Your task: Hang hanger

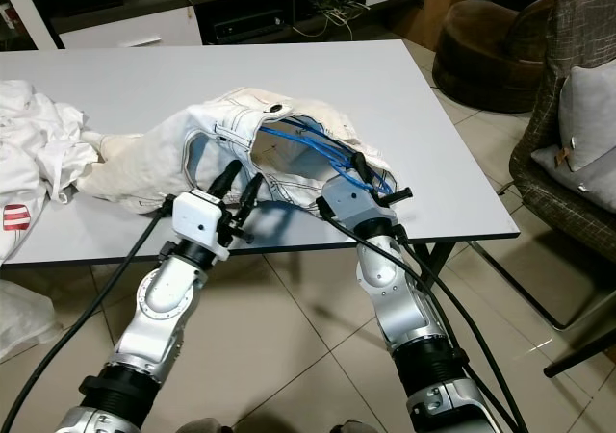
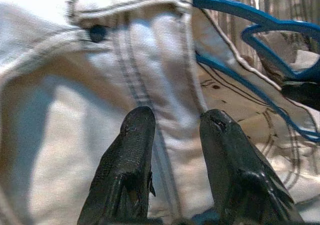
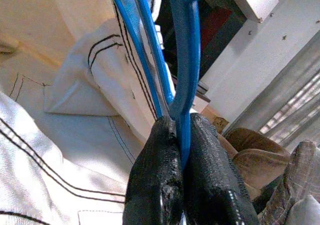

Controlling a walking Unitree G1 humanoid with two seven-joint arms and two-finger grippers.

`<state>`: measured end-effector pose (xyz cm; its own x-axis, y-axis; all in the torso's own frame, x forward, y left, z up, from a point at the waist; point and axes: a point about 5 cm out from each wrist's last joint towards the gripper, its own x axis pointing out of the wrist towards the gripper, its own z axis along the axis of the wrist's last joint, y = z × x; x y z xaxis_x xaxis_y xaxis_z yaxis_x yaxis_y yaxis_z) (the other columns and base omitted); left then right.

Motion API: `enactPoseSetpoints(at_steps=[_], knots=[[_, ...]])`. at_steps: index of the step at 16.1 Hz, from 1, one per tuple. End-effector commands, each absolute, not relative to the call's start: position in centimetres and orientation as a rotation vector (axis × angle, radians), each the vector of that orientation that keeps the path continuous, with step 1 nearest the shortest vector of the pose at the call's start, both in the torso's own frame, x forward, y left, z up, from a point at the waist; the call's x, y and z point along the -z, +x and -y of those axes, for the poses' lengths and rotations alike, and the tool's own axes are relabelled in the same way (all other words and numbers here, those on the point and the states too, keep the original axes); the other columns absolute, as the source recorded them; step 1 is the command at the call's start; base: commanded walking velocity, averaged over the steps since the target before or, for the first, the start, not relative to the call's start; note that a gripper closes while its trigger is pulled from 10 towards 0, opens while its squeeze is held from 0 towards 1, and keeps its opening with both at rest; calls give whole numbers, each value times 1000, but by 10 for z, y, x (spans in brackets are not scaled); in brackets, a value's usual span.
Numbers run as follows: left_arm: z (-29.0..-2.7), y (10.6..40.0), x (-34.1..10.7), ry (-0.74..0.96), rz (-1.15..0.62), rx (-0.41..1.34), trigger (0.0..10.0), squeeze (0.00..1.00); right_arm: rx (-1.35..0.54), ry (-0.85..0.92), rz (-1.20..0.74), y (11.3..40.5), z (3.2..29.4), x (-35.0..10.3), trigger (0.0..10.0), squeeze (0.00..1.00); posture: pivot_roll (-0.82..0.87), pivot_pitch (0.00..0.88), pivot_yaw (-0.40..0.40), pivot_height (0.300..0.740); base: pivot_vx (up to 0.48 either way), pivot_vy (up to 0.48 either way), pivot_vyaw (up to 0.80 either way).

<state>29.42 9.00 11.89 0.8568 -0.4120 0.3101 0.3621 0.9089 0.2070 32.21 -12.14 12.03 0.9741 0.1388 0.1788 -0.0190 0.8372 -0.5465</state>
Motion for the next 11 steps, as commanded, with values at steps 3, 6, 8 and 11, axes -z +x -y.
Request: enactPoseSetpoints(at_steps=[3, 6, 8, 11], knots=[[-85, 298, -119, 144, 332, 404, 10000, 0, -104, -556, 267, 322, 114, -131, 10000, 0, 6, 0, 24, 740, 0, 0, 0], [-86, 302, -118, 172, 320, 368, 10000, 0, -120, -555, 267, 320, 110, -130, 10000, 0, 4, 0, 30, 740, 0, 0, 0], [-88, 305, -118, 192, 309, 343, 10000, 0, -144, -544, 271, 318, 107, -130, 10000, 0, 3, 0, 31, 740, 0, 0, 0], [-84, 313, -115, 222, 263, 319, 10000, 0, -159, -538, 275, 316, 105, -129, 10000, 0, -9, 0, 41, 740, 0, 0, 0]])
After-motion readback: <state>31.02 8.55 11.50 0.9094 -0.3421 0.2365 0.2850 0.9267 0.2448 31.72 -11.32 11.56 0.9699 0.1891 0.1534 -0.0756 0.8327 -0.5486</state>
